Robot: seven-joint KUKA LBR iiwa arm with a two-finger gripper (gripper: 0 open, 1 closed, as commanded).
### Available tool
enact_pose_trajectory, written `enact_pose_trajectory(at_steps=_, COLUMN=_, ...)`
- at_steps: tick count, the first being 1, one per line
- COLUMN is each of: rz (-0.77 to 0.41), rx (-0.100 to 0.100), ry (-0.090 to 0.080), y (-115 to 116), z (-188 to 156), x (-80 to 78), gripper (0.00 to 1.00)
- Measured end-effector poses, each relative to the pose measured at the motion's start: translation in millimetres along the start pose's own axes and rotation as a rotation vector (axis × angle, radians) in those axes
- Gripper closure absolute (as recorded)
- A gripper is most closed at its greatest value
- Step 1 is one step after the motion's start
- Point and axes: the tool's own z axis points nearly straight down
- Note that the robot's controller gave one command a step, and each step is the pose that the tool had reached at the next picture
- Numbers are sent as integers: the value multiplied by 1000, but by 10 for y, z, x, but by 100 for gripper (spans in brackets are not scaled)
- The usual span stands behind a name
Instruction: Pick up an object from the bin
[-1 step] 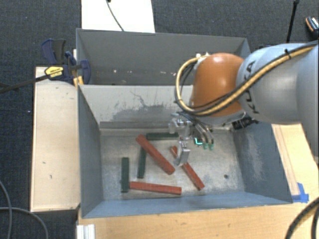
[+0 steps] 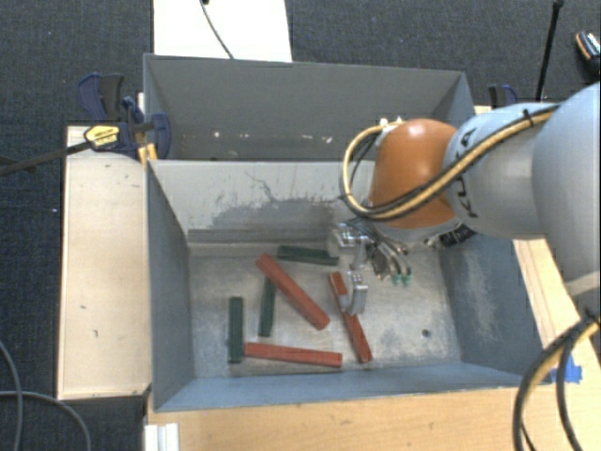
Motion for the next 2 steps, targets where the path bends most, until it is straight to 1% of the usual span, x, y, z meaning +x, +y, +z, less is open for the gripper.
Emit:
enact_pose_trajectory(at_steps=1, rz=-1, rx=-2, ry=-16, y=31, z=-92, x=-48, gripper=100)
enact_pose_trajectory(at_steps=2, rz=57, rx=-3, ry=-1, y=554, z=-213, x=135, gripper=100)
